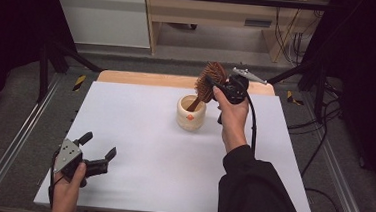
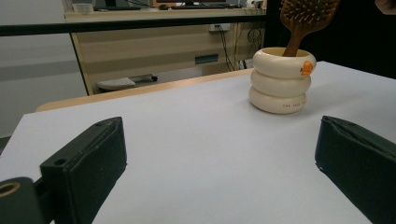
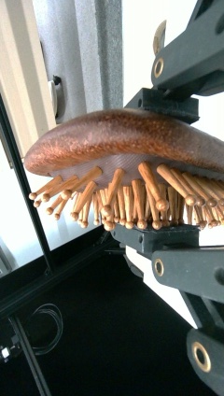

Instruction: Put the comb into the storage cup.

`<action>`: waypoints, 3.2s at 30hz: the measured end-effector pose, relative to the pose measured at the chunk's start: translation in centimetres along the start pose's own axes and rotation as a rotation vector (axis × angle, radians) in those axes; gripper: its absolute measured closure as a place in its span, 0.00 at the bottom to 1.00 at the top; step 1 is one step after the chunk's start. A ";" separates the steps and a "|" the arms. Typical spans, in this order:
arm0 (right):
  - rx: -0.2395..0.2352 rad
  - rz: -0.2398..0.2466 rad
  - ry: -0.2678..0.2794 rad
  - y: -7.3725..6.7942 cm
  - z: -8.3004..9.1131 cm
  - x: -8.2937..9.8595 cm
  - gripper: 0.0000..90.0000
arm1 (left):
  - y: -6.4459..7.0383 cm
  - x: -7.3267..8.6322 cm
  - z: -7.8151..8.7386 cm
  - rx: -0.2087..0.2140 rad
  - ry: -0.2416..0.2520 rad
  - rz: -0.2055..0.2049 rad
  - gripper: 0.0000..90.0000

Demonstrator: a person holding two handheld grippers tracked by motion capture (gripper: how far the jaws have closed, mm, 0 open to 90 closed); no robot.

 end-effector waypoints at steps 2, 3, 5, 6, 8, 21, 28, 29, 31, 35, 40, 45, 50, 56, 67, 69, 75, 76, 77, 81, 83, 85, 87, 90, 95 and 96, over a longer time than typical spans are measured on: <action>0.002 -0.003 -0.002 0.1 0.0 0.1 0.58 | 0.0 0.0 0.0 0.000 0.000 0.000 0.02; 0.002 -0.004 -0.002 0.2 0.0 0.2 0.58 | 0.0 0.0 0.0 0.000 0.000 0.000 0.02; 0.005 -0.006 -0.004 0.3 0.0 0.3 0.58 | 0.0 0.0 0.0 0.000 0.001 0.000 0.02; 0.003 -0.001 -0.003 0.3 0.0 0.4 0.58 | 0.0 0.0 0.0 0.000 0.001 0.000 0.02; 0.004 -0.008 -0.005 0.4 0.0 0.4 0.58 | 0.0 0.0 0.0 0.000 0.000 0.000 0.02; 0.010 -0.016 -0.011 0.6 0.0 1.1 0.57 | 0.0 0.0 0.0 0.001 0.003 -0.002 0.02; 0.015 -0.014 -0.011 0.8 -0.1 1.4 0.57 | -0.1 0.0 0.0 0.001 0.003 -0.003 0.02; 0.016 -0.013 -0.010 0.8 -0.1 1.4 0.57 | -0.1 0.0 0.0 0.000 0.003 -0.003 0.02; 0.017 -0.014 -0.013 0.7 -0.2 1.5 0.57 | -0.1 0.0 0.0 -0.002 0.003 -0.003 0.02; 0.016 -0.010 -0.017 0.7 -0.2 1.6 0.57 | -0.1 0.0 0.0 -0.002 0.001 -0.005 0.02; 0.014 -0.013 -0.018 0.6 -0.3 1.7 0.57 | -0.1 0.0 0.0 -0.002 0.000 -0.004 0.02; 0.018 -0.014 -0.020 0.7 -0.4 1.9 0.57 | -0.1 0.0 0.0 -0.001 0.001 -0.003 0.02; 0.018 -0.015 -0.024 0.8 -0.5 2.2 0.57 | -0.1 0.0 0.0 0.001 0.000 -0.003 0.02; 0.013 -0.018 -0.028 0.7 -0.7 2.5 0.57 | -0.1 0.0 0.0 0.001 0.001 -0.003 0.02; 0.009 -0.019 -0.025 0.7 -0.9 2.8 0.57 | -0.1 0.0 0.0 -0.001 0.003 -0.001 0.02; 0.009 -0.022 -0.025 0.7 -0.9 2.8 0.57 | -0.1 0.0 0.0 0.000 0.002 -0.001 0.02; 0.004 -0.027 -0.026 0.5 -1.0 2.9 0.57 | -0.1 0.0 0.1 -0.001 0.002 -0.003 0.02; 0.003 -0.027 -0.026 0.5 -1.0 2.9 0.57 | -0.1 0.0 0.1 -0.001 0.002 -0.003 0.02; 0.003 -0.029 -0.025 0.5 -1.0 2.9 0.57 | -0.1 0.0 0.1 -0.001 0.002 -0.003 0.02; 0.004 -0.041 -0.023 0.7 -0.9 3.0 0.57 | -0.2 0.0 0.1 -0.002 0.002 -0.002 0.02; 0.005 -0.049 -0.022 0.7 -0.9 3.0 0.57 | -0.2 0.0 0.1 -0.002 0.003 -0.001 0.02; 0.004 -0.050 -0.022 0.7 -0.9 3.1 0.57 | -0.2 0.0 0.1 -0.002 0.003 -0.002 0.02; 0.001 -0.052 -0.022 0.7 -1.0 3.1 0.57 | -0.2 0.0 0.1 -0.003 0.002 -0.002 0.02; -0.002 -0.060 -0.021 0.6 -1.1 3.1 0.57 | -0.2 0.0 0.1 -0.002 0.002 -0.002 0.02; -0.002 -0.065 -0.015 0.6 -1.2 3.3 0.57 | -0.2 0.0 0.1 -0.001 0.002 -0.002 0.02; -0.002 -0.067 -0.014 0.6 -1.3 3.3 0.57 | -0.2 0.0 0.1 -0.001 0.001 -0.003 0.02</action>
Point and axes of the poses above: each handheld gripper's, and its own axes: z roughly backward along the jaws, x roughly out of its underside, y roughly to its right, the point moved 3 cm from there along -z, roughly forward along the jaws, and after that the axes turned 10 degrees about y, right-handed, at the moved point
